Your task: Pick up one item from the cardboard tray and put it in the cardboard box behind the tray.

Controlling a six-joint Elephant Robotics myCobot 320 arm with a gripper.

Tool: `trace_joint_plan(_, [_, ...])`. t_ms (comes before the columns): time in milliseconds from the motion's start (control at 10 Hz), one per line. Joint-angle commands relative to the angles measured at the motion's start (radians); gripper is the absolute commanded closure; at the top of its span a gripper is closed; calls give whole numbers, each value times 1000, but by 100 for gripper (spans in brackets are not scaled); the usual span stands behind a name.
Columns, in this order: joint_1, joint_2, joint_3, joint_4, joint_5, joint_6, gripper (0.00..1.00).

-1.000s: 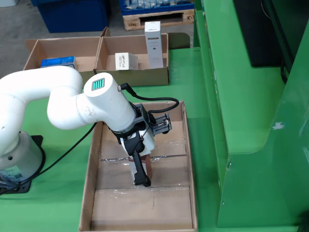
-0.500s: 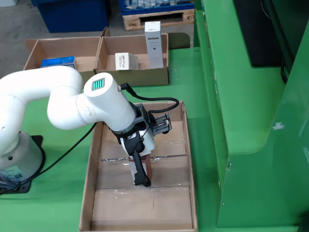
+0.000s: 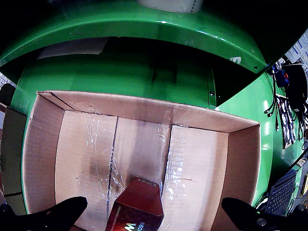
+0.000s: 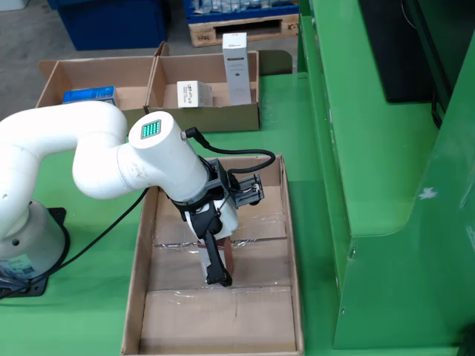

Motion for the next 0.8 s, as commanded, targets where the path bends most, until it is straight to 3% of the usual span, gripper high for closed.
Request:
trace_joint_plan(0, [0, 30, 23, 12, -3, 4, 0])
trace_joint_plan(400, [0, 30, 23, 12, -3, 4, 0])
trace_joint_plan(700, [0, 30, 23, 12, -3, 4, 30])
